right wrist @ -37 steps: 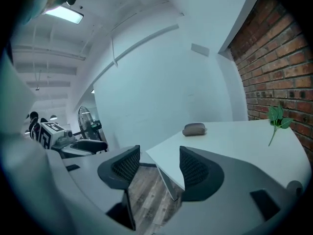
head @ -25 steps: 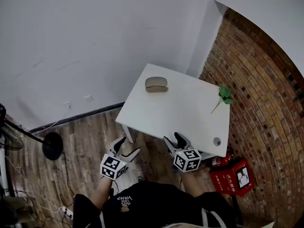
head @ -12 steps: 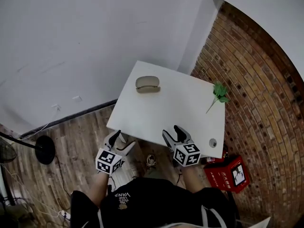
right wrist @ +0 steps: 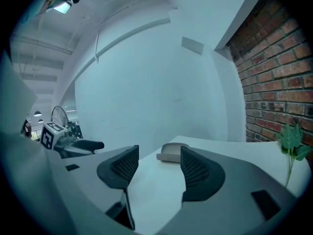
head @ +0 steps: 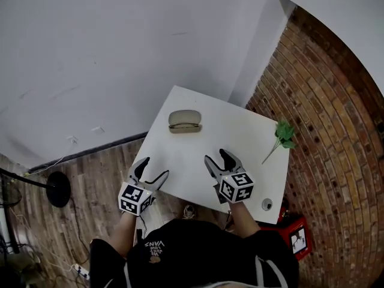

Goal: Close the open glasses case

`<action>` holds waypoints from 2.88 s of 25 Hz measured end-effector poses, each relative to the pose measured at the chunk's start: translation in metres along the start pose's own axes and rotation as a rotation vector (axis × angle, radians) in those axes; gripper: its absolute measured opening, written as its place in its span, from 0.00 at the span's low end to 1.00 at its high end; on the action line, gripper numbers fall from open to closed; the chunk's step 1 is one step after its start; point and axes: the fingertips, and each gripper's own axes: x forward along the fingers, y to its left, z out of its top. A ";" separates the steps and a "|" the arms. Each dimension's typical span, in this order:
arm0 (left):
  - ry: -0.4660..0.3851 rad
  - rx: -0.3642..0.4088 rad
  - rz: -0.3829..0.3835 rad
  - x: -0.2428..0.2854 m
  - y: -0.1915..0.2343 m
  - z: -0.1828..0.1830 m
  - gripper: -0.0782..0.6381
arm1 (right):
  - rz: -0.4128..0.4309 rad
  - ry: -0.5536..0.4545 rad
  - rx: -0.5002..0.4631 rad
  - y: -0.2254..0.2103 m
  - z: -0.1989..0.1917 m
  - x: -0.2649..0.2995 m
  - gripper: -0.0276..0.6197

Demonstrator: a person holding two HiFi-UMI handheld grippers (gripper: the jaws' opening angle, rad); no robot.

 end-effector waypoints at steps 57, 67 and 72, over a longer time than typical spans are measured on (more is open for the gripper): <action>0.426 0.177 -0.916 0.255 0.106 -0.046 0.85 | -0.160 0.249 0.254 -0.091 -0.079 0.213 0.41; 0.408 0.259 -0.903 0.229 0.084 -0.040 0.85 | -0.151 0.306 0.234 -0.088 -0.098 0.200 0.41; 0.405 0.291 -0.882 0.215 0.071 -0.039 0.85 | -0.142 0.289 0.230 -0.086 -0.094 0.190 0.41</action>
